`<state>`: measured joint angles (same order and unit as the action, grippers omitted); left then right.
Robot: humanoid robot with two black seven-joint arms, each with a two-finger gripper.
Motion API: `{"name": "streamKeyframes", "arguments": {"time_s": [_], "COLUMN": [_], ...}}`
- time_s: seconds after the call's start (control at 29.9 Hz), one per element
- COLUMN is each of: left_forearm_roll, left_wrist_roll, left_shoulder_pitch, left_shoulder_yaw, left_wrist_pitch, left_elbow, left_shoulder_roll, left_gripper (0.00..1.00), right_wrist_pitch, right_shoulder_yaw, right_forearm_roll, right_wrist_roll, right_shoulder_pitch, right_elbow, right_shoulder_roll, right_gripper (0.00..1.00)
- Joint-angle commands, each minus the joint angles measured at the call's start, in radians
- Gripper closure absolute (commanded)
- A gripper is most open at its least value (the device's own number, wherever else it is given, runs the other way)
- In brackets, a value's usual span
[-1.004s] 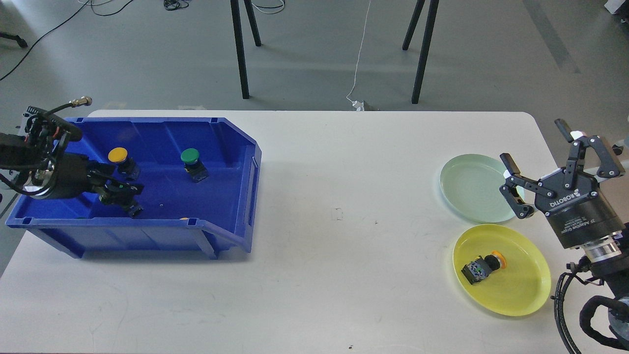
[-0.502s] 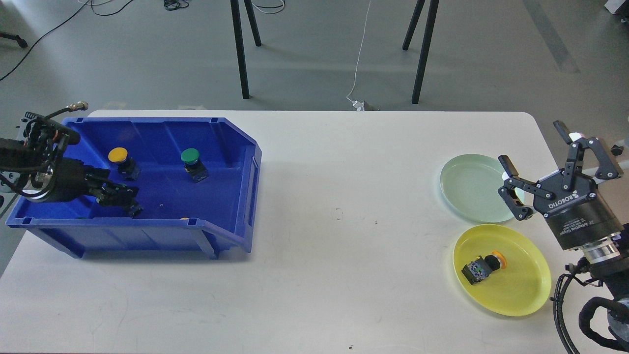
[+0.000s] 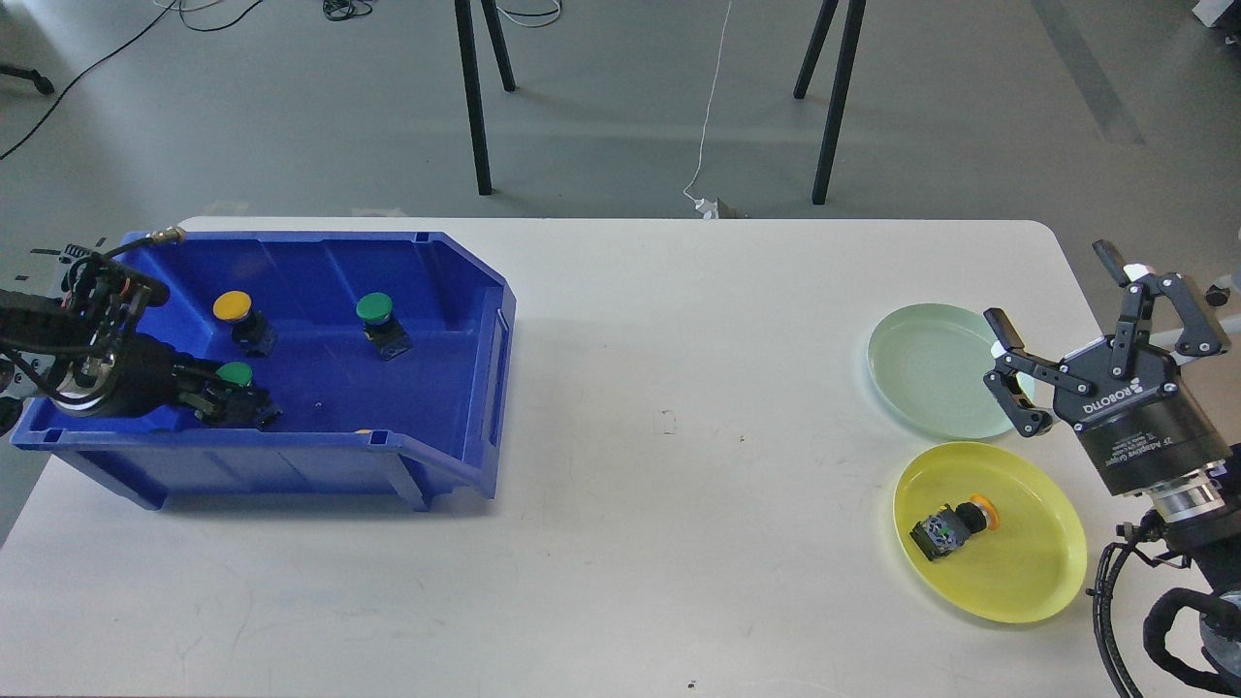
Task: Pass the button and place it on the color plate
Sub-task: 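Reach the left gripper into the bin and grasp the green-capped button, then lift the green button and extend it toward the right gripper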
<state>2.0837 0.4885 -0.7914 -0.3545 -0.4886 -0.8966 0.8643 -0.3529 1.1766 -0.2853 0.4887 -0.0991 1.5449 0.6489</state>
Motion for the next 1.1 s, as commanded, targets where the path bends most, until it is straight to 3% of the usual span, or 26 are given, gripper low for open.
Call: {"name": "streamKeyframes", "arguments": {"time_s": [0.0,0.07,0.37,0.54,0.67,0.8,0.9,1.07], "left_forearm_roll": [-0.011,-0.011,-0.146,-0.553,-0.972,-1.162,-1.176,-1.179], "left_wrist_roll": [0.0,0.0,0.0,0.0,0.0,0.0,0.0,0.0], "left_shoulder_pitch": [0.0,0.0,-0.075,-0.184,-0.187,-0.1,-0.005,0.08], "left_shoulder_yaw": [0.002,0.002,-0.007,-0.032,-0.078,-0.078,-0.087,-0.086], "left_wrist_pitch": [0.0,0.0,0.0,0.0,0.0,0.0,0.0,0.0], "left_elbow": [-0.001,-0.001,-0.073,-0.198,-0.31,-0.344,-0.324,-0.28], "left_shoulder_roll": [-0.002,-0.002,0.015,0.13,0.127,-0.052,-0.206,-0.355], "left_gripper": [0.67,0.84,0.87,0.87,0.87,0.87,0.87,0.87], "right_wrist_pitch": [0.0,0.0,0.0,0.008,0.021,0.109,0.175,0.291], "right_shoulder_yaw": [0.0,0.0,0.008,0.021,0.023,0.003,-0.031,-0.303], "right_forearm_roll": [0.0,0.0,0.0,0.0,-0.012,-0.064,-0.259,-0.403], "right_wrist_roll": [0.0,0.0,0.0,0.0,0.0,0.0,0.0,0.0], "right_shoulder_pitch": [-0.002,-0.002,-0.002,-0.001,0.004,0.025,0.103,0.296], "right_elbow": [0.0,0.0,0.0,0.0,-0.002,0.011,0.008,-0.012], "right_shoulder_roll": [0.0,0.0,0.0,0.0,0.003,0.014,0.002,-0.041], "right_gripper": [0.04,0.04,0.04,0.04,0.04,0.04,0.04,0.04]}}
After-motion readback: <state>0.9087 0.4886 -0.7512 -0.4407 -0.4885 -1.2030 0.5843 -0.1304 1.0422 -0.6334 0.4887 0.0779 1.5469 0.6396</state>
